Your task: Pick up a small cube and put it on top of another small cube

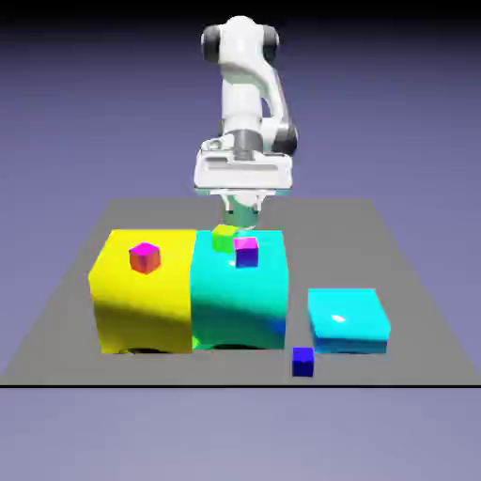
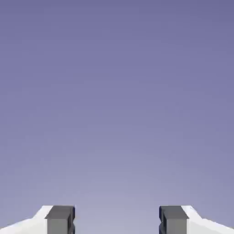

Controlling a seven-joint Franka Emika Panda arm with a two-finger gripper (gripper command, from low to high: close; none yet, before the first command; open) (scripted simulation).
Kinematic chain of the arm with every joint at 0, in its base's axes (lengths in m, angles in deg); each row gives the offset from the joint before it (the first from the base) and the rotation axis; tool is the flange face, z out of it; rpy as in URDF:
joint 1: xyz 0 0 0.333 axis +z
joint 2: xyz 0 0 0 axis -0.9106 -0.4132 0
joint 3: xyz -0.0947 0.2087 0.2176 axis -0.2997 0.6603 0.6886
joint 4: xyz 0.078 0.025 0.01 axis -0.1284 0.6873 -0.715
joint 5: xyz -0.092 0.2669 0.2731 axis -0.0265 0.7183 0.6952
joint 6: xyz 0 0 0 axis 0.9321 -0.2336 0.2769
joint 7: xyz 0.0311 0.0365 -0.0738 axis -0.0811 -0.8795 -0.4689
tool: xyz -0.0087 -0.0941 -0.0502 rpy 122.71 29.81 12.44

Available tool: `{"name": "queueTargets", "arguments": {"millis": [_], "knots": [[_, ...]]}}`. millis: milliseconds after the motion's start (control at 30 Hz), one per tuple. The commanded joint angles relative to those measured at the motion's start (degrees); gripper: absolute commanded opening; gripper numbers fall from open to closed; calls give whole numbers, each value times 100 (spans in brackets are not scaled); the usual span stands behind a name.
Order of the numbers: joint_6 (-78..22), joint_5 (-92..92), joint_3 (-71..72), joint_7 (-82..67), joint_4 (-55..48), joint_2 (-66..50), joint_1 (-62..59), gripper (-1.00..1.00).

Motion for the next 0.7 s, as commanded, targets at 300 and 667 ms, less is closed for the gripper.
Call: {"name": "queueTargets", "arguments": {"millis": [300,667], "knots": [[-1799,-285,837,773,-1627,-2077,-406,0],[-3777,-598,1758,1623,-3417,-4361,-852,0]]}}
